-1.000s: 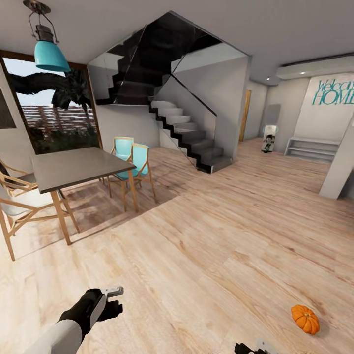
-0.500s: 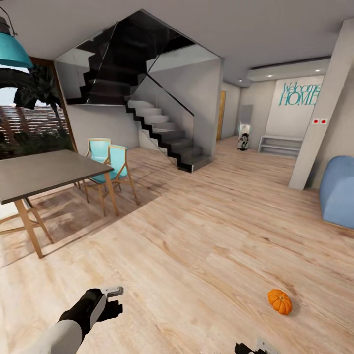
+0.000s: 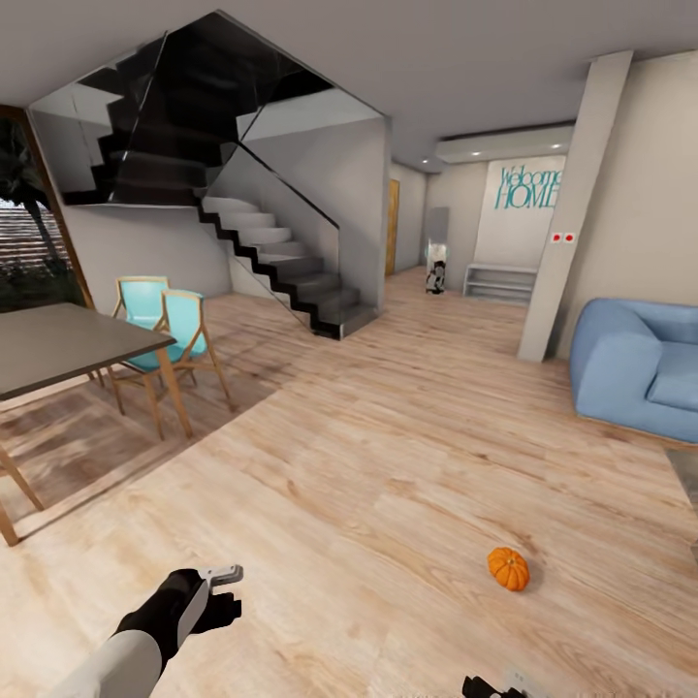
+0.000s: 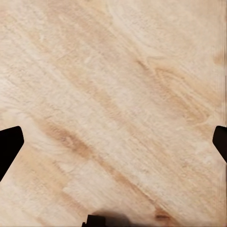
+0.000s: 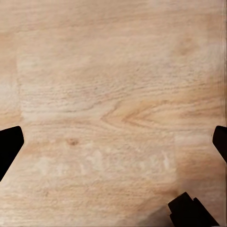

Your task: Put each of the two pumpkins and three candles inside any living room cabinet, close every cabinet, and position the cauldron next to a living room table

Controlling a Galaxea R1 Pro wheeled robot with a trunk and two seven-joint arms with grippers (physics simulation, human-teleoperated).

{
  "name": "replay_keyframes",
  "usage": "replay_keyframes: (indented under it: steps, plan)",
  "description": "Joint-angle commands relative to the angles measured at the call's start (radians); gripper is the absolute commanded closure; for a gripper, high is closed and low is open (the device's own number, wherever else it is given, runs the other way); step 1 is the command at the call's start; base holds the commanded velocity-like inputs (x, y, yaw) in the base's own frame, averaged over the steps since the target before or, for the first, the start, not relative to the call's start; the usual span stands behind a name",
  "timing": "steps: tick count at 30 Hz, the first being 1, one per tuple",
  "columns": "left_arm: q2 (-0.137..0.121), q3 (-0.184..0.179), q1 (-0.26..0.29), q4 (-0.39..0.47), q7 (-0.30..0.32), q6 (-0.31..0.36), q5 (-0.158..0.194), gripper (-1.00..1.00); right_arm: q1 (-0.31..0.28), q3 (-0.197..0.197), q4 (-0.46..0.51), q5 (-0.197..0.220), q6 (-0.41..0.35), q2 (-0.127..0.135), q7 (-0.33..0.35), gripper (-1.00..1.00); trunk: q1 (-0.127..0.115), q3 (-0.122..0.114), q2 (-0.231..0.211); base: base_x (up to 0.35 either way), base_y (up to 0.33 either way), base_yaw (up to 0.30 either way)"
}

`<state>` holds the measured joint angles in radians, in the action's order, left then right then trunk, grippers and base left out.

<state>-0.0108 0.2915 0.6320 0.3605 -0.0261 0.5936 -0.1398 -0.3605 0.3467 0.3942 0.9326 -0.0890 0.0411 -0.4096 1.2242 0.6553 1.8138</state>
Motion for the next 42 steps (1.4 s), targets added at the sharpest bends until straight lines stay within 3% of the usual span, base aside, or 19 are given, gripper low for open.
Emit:
replay_keyframes:
  steps: [1, 14, 21, 42]
  plan:
    - [0.0, 0.0, 0.0, 0.0, 0.0, 0.0, 0.0, -1.0, 0.0, 0.0, 0.0, 0.0, 0.001, 0.0, 0.0, -1.0, 0.0, 0.0, 0.0, 0.0, 0.0, -0.279]
    - [0.0, 0.0, 0.0, 0.0, 0.0, 0.002, 0.0, -1.0, 0.0, 0.0, 0.0, 0.0, 0.003, -0.001, 0.0, -1.0, 0.0, 0.0, 0.0, 0.0, 0.0, -0.276]
    - [0.0, 0.0, 0.0, 0.0, 0.0, 0.002, 0.0, -1.0, 0.0, 0.001, 0.0, 0.0, 0.057, 0.0, -0.002, -1.0, 0.0, 0.003, 0.0, 0.087, 0.0, -0.236]
    - [0.0, 0.0, 0.0, 0.0, 0.001, 0.002, 0.0, -1.0, 0.0, 0.0, 0.001, 0.0, 0.062, 0.0, -0.002, -1.0, 0.0, 0.008, 0.0, 0.268, 0.046, -0.166]
